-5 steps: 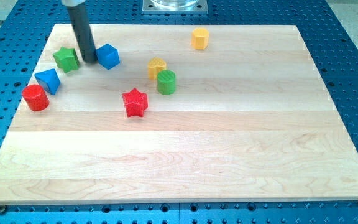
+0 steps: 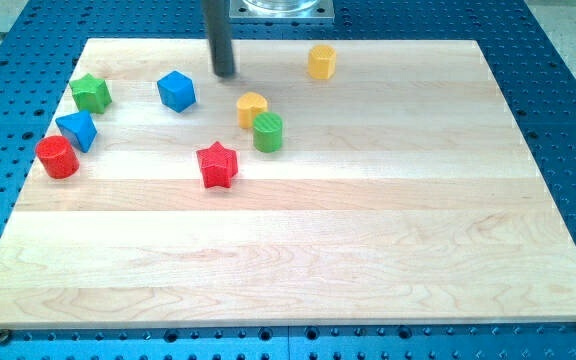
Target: Move the blue cube top right of the green star
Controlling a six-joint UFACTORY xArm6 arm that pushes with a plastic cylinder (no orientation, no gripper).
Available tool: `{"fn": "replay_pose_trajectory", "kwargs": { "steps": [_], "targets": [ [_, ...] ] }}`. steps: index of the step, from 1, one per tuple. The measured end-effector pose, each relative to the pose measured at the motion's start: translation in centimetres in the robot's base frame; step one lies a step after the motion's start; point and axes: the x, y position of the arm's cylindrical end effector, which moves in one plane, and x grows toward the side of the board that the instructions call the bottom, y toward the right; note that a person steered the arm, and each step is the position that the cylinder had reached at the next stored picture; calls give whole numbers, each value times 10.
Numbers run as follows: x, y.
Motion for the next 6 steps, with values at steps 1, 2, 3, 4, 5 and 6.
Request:
{"fn": "replay_pose_trajectory", "kwargs": {
  "steps": [1, 2, 3, 4, 5, 6],
  "targets": [
    [39, 16],
    [71, 13],
    [66, -19],
    [59, -57],
    [53, -86],
    [29, -110]
  ]
}}
